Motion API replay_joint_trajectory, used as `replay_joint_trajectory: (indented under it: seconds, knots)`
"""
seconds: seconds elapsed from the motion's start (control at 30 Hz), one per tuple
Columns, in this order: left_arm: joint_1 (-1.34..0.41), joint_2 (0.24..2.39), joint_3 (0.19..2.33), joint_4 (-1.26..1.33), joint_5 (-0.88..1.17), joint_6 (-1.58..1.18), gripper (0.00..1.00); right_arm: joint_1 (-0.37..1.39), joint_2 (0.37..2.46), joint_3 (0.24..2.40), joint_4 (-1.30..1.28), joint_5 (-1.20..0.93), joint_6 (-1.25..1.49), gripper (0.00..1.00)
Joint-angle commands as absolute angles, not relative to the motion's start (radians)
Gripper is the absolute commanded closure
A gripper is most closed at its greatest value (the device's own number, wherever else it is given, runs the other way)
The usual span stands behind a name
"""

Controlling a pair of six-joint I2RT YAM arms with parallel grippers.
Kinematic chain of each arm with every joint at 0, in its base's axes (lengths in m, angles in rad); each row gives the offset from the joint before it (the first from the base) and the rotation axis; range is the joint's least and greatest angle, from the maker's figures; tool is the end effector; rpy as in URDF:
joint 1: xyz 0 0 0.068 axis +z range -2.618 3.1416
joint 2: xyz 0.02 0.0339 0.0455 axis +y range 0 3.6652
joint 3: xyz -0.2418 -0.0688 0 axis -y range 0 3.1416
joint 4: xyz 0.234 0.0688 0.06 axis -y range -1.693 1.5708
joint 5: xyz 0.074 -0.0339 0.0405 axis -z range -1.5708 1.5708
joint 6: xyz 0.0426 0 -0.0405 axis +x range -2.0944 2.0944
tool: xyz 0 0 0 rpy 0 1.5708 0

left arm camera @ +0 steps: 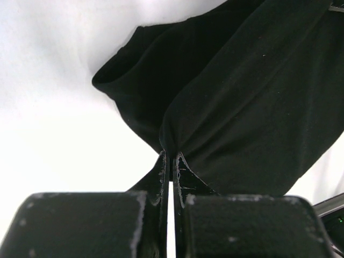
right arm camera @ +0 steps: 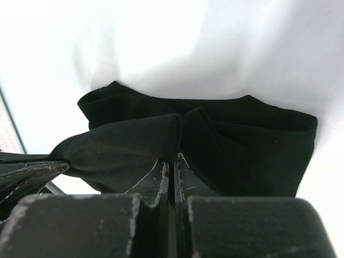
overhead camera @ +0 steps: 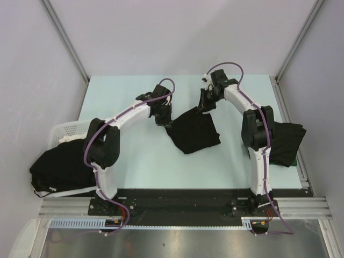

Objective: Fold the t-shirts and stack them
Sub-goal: Fold the long partially folded tshirt into a neat square

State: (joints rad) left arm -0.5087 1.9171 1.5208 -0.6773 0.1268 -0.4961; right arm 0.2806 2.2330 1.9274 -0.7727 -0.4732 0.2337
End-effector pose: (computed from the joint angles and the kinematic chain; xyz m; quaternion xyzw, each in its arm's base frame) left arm 0.3437 -0.1978 0.2038 0.0217 0.9672 -0.1721 0.1856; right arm 0.4393 0.1468 0.1924 -0.0792 0.9412 0.2801 0.1714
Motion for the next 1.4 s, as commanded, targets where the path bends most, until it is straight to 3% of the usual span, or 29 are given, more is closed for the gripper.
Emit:
replay_joint_trajectory:
  seconds: [0.0, 0.93, 1.07, 1.17, 1.37]
  knots:
    - [-0.494, 1.917, 1.539, -0.759, 0.098, -0.472, 1.0, 0.268, 2.237, 1.931, -0.744, -0.466, 0.235, 1.0]
    - [-0.472, 2.12, 1.732, -0.761, 0.112, -0.428, 1.0, 0.267, 2.341, 1.973, -0.738, -0.465, 0.236, 0.99]
    - [-0.469, 2.126, 1.72, -0.767, 0.107, -0.422, 0.95, 0.271, 2.347, 1.977, -0.742, -0.46, 0.238, 0.75]
    - [-0.468, 2.123, 1.717, -0.77, 0.094, -0.425, 0.79, 0.275, 2.353, 1.986, -0.744, -0.459, 0.238, 0.67]
    - [-0.459, 2.122, 1.736, -0.787, 0.057, -0.425, 0.71, 0.273, 2.33, 1.991, -0.742, -0.41, 0.235, 0.5]
